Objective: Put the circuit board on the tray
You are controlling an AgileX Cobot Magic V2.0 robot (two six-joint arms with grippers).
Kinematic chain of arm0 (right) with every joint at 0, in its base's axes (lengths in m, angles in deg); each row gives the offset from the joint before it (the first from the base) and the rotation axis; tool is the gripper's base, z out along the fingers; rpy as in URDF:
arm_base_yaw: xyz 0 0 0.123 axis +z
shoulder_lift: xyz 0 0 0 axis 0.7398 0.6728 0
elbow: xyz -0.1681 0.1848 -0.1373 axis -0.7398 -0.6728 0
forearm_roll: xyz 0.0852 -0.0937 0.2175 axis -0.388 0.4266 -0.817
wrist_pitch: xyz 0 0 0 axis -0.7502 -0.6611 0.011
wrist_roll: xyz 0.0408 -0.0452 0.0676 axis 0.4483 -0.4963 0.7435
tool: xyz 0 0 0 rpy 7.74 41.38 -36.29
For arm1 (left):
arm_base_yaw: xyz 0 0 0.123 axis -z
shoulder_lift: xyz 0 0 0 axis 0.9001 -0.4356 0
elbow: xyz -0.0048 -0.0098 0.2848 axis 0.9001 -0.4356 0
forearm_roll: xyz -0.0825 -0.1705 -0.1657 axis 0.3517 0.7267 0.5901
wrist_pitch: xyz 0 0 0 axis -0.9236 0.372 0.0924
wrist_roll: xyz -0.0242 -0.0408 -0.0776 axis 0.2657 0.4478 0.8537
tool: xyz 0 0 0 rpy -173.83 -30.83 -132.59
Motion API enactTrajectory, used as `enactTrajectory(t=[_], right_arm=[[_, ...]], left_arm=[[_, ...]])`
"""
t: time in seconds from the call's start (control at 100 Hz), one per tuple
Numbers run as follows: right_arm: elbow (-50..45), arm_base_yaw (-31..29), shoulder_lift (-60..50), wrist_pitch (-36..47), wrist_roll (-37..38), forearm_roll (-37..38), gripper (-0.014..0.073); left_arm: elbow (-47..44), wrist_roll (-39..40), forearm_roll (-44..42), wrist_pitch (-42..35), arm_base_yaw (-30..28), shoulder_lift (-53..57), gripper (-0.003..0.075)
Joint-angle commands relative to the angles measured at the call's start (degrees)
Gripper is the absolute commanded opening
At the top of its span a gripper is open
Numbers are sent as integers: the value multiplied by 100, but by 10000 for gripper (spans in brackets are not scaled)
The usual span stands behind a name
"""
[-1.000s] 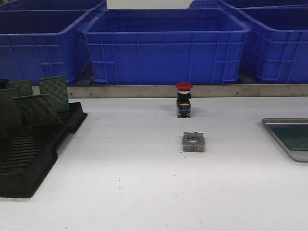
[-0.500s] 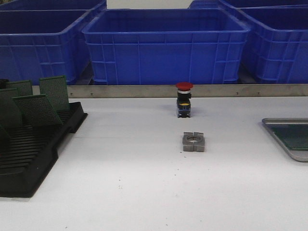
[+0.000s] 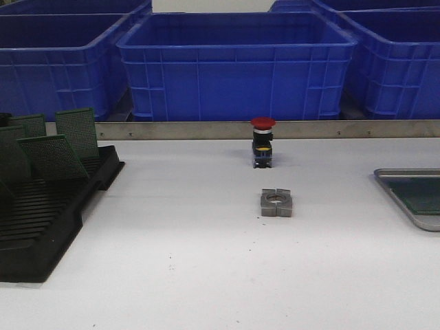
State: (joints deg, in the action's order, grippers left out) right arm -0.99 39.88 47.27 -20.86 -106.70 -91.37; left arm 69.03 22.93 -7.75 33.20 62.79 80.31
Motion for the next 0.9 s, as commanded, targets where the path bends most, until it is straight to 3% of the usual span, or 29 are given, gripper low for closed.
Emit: enactTrajectory(t=[0.0,0.21,0.31,0.4,0.5,0.74,0.82,0.89], right_arm=[[147,10,54,39,-29,-261,-60],[147,-5,54,85,-29,-261,-60],[147,-71,54,932,-12,-110,-60],[147,-73,54,1629,484,675,-60],[147,-78,54,2066,2425,2335,-60],[-61,-67,43,2558,8306,8128,-60],[-385,-67,-174,2628,9706,9110,-60],[-693,-10,-455,2902,10248,9329,-60]], left_arm=[[-171,59,56,-495,5,191,-17],[-171,59,56,-495,5,191,-17],[-171,59,56,-495,5,191,-17],[-171,59,56,-495,5,191,-17],[-171,59,56,-495,5,191,-17],[-171,59,56,-495,5,191,-17],[-171,59,56,-495,5,191,-17],[-171,59,56,-495,5,191,-17]])
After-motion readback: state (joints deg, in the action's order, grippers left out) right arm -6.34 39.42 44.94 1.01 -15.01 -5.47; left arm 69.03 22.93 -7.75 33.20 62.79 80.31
